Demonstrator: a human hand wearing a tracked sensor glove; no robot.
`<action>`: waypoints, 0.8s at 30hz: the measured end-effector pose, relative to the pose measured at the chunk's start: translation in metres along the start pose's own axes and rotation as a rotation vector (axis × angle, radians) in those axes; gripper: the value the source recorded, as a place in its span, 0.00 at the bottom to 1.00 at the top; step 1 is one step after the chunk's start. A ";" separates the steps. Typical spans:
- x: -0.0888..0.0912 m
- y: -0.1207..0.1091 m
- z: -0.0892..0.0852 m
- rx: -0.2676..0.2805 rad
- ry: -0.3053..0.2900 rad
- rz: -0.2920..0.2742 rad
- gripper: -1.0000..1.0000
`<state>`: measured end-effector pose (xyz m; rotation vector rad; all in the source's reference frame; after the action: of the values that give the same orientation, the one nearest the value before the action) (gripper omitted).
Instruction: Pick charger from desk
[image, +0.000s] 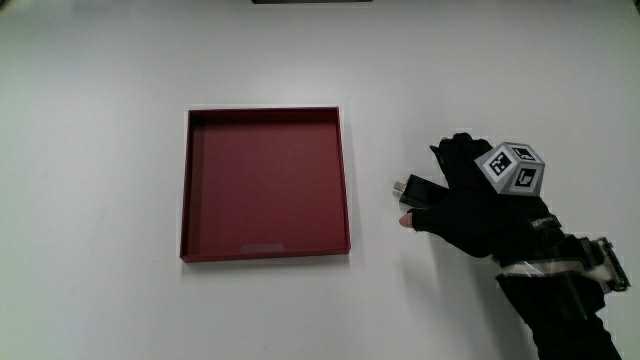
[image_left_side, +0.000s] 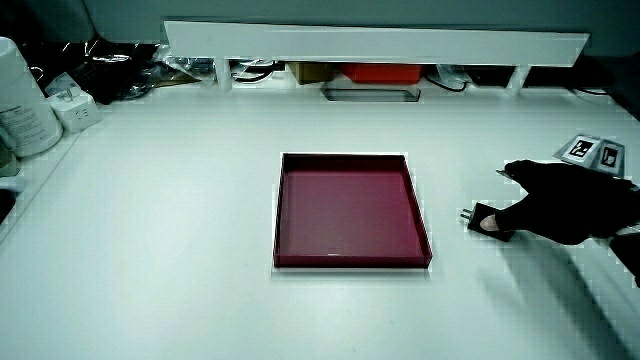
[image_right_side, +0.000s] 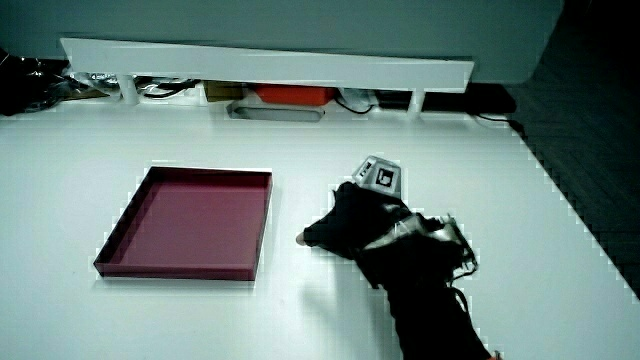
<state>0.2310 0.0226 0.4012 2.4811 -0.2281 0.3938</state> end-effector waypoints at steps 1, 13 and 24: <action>0.000 0.006 0.000 -0.007 0.011 -0.001 0.50; 0.002 0.074 -0.020 -0.164 0.108 -0.038 0.50; 0.016 0.113 -0.052 -0.263 0.113 -0.136 0.50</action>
<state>0.2065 -0.0377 0.5077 2.1938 -0.0589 0.4166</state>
